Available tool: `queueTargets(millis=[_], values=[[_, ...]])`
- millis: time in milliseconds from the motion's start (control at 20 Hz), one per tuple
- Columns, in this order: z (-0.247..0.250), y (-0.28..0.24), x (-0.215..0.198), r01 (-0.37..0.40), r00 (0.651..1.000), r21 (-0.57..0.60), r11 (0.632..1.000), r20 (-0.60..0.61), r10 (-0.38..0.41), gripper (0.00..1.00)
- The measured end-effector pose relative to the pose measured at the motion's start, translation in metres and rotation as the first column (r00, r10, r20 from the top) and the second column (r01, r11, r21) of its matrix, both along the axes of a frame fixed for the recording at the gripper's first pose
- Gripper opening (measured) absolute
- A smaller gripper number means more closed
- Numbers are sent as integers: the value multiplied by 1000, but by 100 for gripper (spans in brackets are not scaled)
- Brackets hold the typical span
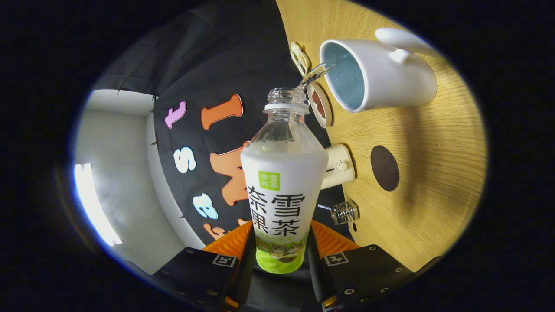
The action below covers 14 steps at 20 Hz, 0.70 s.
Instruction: Take the bottle from table, then pour the juice into the cup, finally place the bottle on the coaster
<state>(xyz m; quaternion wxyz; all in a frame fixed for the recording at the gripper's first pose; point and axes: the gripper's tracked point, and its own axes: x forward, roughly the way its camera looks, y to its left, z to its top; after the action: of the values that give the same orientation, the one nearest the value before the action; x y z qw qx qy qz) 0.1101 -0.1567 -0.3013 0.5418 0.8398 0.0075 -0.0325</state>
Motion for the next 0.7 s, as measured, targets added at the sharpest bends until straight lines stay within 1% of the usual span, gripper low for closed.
queueTargets(millis=[550,700], values=[[7,-1,4,23,1000,84,996,8,-24,58],[4,0,3,12,1000,92,996,-7,-12,58]])
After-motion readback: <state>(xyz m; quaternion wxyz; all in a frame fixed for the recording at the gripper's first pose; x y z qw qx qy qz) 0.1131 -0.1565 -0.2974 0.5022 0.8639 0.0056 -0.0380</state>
